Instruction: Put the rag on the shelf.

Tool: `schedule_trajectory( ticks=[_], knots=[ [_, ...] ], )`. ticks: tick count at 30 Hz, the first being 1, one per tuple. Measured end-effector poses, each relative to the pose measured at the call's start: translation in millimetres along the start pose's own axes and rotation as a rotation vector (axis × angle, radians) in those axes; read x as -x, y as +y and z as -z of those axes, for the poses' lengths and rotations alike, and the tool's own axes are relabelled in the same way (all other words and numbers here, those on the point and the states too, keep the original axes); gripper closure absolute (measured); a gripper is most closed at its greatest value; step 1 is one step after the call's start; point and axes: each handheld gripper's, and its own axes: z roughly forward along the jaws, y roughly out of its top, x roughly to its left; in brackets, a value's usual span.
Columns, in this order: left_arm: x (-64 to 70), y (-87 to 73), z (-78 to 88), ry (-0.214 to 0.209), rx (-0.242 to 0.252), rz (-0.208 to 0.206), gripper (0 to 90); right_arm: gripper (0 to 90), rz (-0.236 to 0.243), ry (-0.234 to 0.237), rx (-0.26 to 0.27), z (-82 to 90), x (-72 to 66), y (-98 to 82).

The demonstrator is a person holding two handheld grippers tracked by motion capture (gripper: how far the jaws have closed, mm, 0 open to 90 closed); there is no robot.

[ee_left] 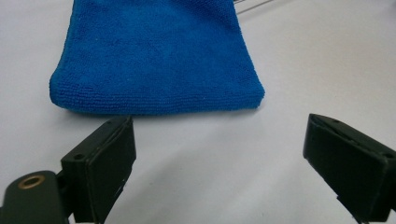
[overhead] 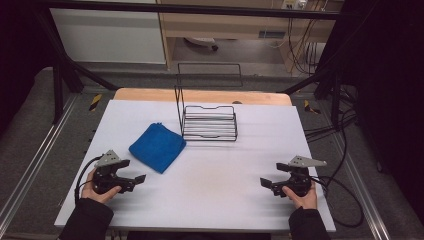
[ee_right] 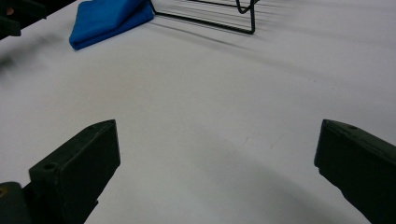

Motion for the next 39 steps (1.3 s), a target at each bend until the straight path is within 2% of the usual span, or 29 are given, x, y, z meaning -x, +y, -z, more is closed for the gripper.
schedule_trajectory(
  ticks=[17,23,30,36,39],
  knots=[
    [4.5,4.8,-1.4,0.011,-0.012,-0.003,9.4,1.1,0.017,-0.013,-0.015,-2.5,-2.4,0.7],
    [11.2,10.0,-2.4,0.011,-0.019,-0.001,10.1,1.1,0.025,-0.018,-0.016,-2.8,-2.5,0.7],
    [20.6,27.4,-5.0,0.019,-0.019,-0.016,12.4,1.0,0.024,-0.022,-0.014,-2.3,-3.2,0.4],
    [29.6,42.8,-13.3,0.028,-0.048,-0.026,14.8,1.0,0.024,-0.024,-0.02,-3.3,-3.4,0.6],
    [33.4,50.2,-19.3,0.022,-0.055,-0.019,19.0,1.1,0.026,-0.023,-0.025,-3.4,-3.4,0.5]
  ],
)
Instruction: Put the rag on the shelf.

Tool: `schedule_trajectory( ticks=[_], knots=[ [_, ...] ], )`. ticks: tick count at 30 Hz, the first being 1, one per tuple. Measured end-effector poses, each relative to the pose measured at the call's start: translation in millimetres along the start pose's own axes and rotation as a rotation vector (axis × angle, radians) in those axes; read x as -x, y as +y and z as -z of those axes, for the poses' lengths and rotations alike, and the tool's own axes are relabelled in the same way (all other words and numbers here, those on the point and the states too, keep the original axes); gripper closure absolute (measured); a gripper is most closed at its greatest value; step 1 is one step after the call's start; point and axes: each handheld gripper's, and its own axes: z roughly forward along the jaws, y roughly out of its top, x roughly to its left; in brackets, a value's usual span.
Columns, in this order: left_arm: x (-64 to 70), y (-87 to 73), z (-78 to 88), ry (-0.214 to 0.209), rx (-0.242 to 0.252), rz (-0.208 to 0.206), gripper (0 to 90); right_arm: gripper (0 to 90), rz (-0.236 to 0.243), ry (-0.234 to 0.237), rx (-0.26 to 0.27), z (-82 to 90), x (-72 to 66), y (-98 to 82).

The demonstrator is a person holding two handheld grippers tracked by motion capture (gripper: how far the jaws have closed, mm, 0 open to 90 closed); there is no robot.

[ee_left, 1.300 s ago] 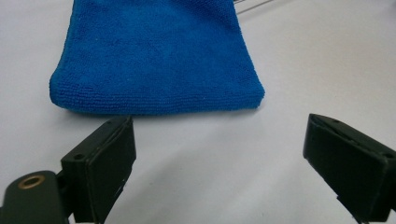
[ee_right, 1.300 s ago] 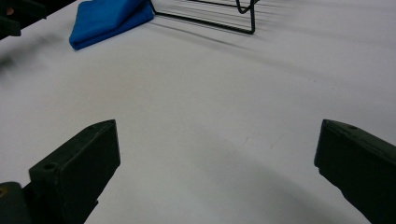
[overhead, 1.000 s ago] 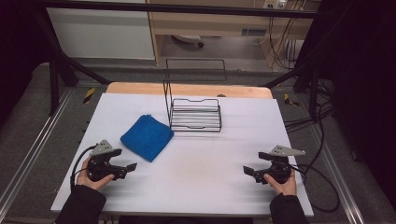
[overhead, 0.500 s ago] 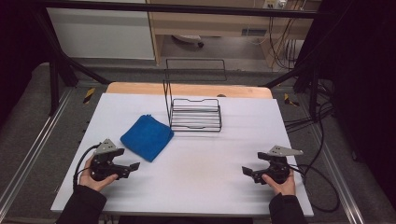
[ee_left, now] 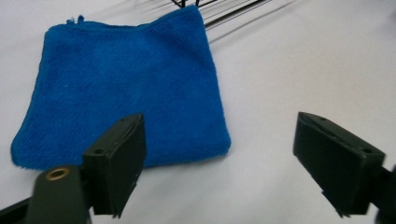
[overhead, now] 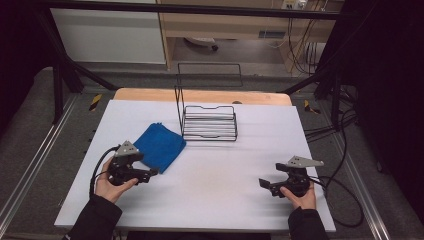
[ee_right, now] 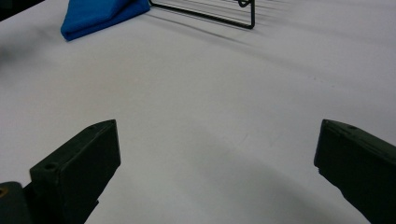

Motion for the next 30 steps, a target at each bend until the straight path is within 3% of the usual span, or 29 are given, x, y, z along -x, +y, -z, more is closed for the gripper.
schedule_trajectory(
  ticks=[7,9,12,23,30],
  knots=[
    [6.7,2.0,-20.7,-0.017,-0.069,-0.024,35.8,1.1,0.007,0.0,-0.009,-1.9,0.5,0.0],
    [7.1,-0.4,-27.1,-0.023,-0.091,-0.018,37.9,1.2,0.006,0.001,-0.011,-2.4,0.2,0.0],
    [6.8,-3.0,-35.0,-0.03,-0.12,-0.013,48.9,1.3,0.007,0.0,-0.018,-3.5,0.1,-0.2],
    [9.4,-7.9,-50.9,0.06,-0.167,-0.06,67.7,1.5,0.013,0.0,-0.023,-3.8,0.5,-0.2],
    [9.1,-8.7,-54.1,0.072,-0.173,-0.068,72.4,1.6,0.014,0.001,-0.026,-4.3,0.6,-0.1]
  ],
)
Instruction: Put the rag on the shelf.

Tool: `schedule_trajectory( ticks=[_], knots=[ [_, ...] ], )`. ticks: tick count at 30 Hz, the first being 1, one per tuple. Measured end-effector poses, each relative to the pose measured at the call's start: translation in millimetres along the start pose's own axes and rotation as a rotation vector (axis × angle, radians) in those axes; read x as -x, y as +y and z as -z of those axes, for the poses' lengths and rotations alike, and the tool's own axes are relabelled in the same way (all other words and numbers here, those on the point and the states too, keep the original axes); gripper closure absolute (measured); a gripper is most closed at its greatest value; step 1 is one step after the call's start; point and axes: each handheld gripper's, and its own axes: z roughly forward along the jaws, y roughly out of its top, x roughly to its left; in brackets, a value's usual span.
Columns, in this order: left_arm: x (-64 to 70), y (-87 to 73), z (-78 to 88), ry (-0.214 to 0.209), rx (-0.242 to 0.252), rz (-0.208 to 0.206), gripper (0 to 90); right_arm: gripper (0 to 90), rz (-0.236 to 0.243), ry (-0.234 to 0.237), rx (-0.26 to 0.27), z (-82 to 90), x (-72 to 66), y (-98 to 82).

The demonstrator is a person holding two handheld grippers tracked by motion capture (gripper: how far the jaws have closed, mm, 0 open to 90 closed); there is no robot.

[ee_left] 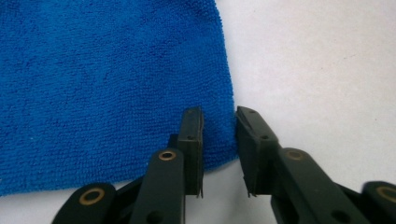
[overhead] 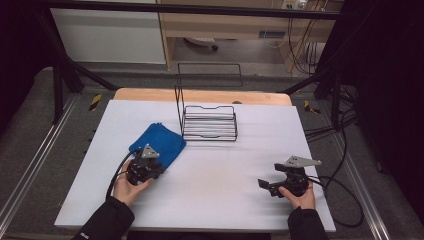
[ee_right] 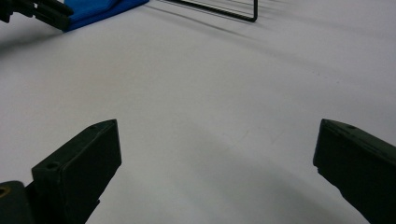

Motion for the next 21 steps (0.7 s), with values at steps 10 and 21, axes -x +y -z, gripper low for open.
schedule_trajectory(
  ticks=[10,21],
  knots=[
    [-4.2,1.5,0.6,-0.011,-0.002,0.016,85.2,1.7,-0.001,0.0,-0.001,-0.3,0.3,0.3],
    [-3.6,2.8,19.1,-0.055,0.006,0.049,86.5,1.9,0.001,0.003,0.001,0.3,0.5,0.4]
  ],
)
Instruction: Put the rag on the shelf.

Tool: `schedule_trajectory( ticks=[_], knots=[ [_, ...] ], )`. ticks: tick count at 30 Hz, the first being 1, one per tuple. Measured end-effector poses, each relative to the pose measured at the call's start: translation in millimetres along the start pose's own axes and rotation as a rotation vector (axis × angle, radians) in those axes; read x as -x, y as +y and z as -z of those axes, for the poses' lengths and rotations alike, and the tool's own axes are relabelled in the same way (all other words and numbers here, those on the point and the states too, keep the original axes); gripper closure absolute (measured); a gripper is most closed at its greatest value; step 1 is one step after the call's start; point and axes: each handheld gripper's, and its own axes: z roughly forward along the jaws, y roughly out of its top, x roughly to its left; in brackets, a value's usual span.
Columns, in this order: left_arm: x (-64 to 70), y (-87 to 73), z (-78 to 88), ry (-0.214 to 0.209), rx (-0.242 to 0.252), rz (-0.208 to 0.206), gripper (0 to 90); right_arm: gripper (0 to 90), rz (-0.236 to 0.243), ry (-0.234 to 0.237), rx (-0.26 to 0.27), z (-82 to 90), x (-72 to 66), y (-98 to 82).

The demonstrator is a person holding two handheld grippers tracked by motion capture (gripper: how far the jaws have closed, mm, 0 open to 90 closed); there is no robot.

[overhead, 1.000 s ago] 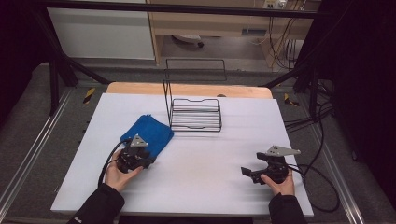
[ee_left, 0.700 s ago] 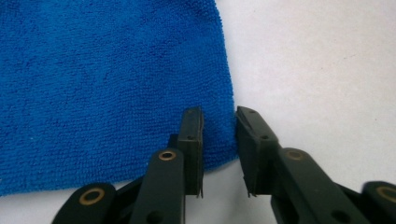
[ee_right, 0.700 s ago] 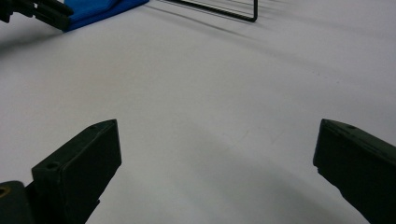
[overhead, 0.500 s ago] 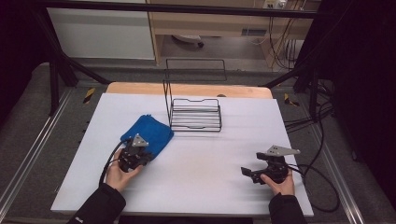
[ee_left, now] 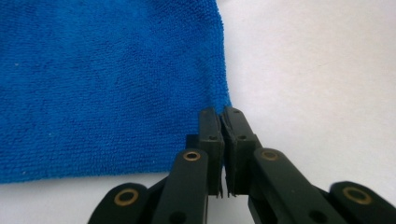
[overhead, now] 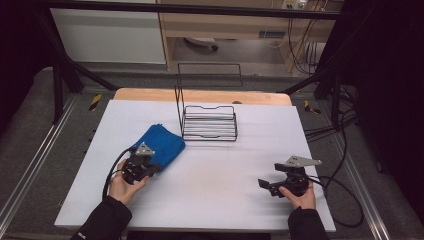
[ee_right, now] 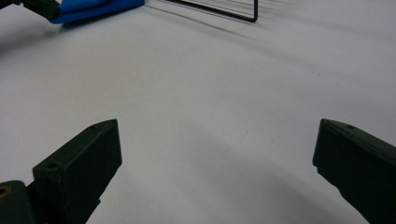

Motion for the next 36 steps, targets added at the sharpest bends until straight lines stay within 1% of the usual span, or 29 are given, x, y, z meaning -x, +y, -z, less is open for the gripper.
schedule_trajectory(
  ticks=[3,8,9,13,22,29,30,33,34,36],
  knots=[
    [2.6,-2.1,5.7,-0.03,0.0,0.007,86.6,1.9,-0.002,0.0,0.001,0.1,-0.1,0.1],
    [15.8,-6.5,12.4,-0.091,0.0,0.012,86.5,1.9,-0.002,0.001,0.001,0.1,-0.2,0.0],
    [18.9,-6.5,12.8,-0.101,-0.001,0.004,86.5,1.9,0.001,0.001,0.0,0.2,0.0,0.0],
    [32.8,-5.2,12.1,-0.137,0.001,-0.014,86.5,1.9,0.002,0.001,0.0,0.2,-0.1,-0.1],
    [60.8,-0.3,7.3,-0.22,0.019,-0.017,86.4,2.0,0.002,0.0,-0.001,-0.3,0.0,-0.1],
    [82.0,6.3,0.7,-0.264,0.037,-0.029,86.4,2.0,-0.002,0.001,-0.003,-0.4,-0.3,0.0],
    [86.0,7.4,-1.5,-0.27,0.043,-0.025,86.3,2.0,-0.001,0.001,-0.001,-0.4,-0.2,0.0],
    [93.1,9.9,-7.8,-0.276,0.042,-0.037,86.1,2.0,0.003,0.0,-0.003,-0.4,-0.1,-0.3],
    [94.3,10.3,-10.2,-0.273,0.032,-0.049,85.8,2.0,0.002,0.002,-0.002,-0.5,-0.2,-0.3],
    [95.4,9.7,-14.4,-0.27,0.026,-0.058,84.0,2.0,0.004,0.001,-0.002,-0.6,-0.1,-0.3]
  ],
)
